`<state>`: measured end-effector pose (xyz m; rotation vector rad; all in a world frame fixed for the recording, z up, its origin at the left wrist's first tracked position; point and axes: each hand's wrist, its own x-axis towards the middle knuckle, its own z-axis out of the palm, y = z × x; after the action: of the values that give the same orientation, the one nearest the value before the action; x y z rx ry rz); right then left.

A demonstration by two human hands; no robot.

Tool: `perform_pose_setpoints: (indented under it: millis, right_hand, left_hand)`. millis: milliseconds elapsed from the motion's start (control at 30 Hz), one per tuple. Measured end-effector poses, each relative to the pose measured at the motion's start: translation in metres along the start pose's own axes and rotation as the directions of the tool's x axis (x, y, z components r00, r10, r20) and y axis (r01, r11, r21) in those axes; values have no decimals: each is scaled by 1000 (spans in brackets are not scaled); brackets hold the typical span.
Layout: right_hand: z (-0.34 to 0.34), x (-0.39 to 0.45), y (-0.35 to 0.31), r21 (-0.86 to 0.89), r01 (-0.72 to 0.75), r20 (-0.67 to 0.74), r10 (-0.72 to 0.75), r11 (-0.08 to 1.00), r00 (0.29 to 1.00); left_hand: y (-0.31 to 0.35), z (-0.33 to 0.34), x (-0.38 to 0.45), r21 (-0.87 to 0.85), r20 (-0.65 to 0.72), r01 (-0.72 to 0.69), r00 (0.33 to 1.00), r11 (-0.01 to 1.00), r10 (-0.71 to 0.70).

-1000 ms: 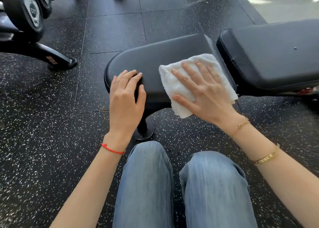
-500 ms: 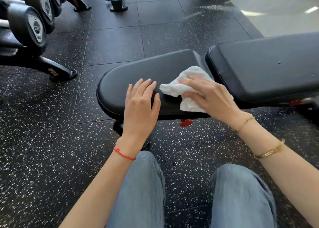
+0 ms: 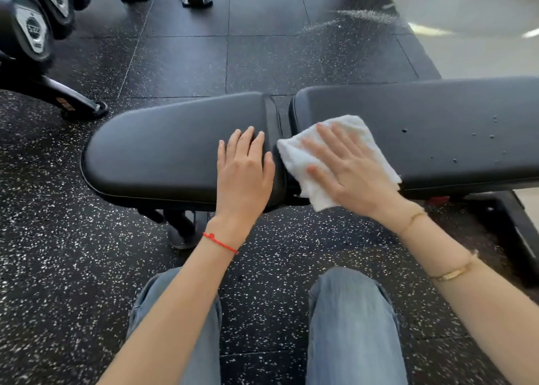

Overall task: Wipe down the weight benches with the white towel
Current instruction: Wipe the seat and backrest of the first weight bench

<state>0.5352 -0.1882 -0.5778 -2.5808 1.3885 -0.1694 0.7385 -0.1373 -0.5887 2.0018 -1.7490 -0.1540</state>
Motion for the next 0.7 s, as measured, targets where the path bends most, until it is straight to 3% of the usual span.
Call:
perform_pose_setpoints:
  millis: [233,467,700]
  right_hand:
    - [-12,61,23,-56,-9,139,17,998,990]
    - [-7,11,29,-30,131,90,-128,991,988]
    - [-15,83,40,-46,-4,85,8,999,996]
  left_hand:
    - [7,8,4,84,-35,62,998,995,-59]
    - [8,3,5,119,-23,63,998,991,-60]
    - [8,6,8,206,-49,37,998,978,-27]
